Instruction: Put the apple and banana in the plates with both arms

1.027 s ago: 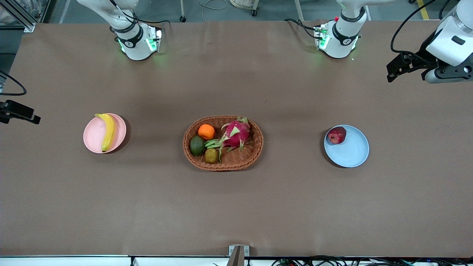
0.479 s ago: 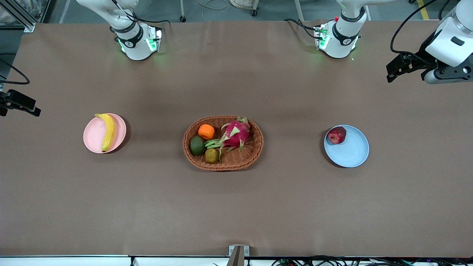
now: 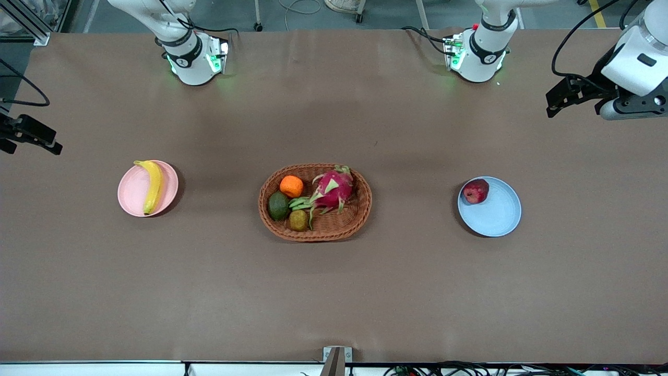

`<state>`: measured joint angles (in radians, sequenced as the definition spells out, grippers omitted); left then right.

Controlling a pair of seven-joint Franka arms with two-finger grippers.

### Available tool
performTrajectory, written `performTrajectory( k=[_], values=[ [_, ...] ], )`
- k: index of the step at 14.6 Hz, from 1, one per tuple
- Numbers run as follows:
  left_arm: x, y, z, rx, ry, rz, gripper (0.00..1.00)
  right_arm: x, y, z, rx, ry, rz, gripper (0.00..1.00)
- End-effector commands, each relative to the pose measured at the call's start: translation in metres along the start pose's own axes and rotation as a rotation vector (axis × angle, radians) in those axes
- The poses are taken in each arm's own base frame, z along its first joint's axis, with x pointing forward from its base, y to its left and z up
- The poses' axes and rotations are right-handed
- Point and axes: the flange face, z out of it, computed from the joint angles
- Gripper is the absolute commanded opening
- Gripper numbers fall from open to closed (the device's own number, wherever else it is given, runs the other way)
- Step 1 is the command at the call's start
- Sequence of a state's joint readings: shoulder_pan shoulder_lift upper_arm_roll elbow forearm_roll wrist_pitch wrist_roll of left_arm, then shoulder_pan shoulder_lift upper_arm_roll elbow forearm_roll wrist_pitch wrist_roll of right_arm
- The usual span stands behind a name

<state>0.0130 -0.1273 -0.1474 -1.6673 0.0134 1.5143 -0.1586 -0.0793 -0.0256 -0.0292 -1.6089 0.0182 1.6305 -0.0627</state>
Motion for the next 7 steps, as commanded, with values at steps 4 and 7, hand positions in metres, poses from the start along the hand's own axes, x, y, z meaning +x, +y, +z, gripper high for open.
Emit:
performTrajectory(
  k=[4, 7],
  values=[
    [0.005, -0.004, -0.008, -0.005, 0.007, 0.043, 1.0, -0.027, 0.001, 0.006, -0.018, 0.01, 0.017, 1.0],
    [0.004, -0.004, -0.008, -0.003, 0.005, 0.052, 1.0, -0.027, 0.003, 0.006, -0.018, 0.015, 0.02, 1.0]
  ],
)
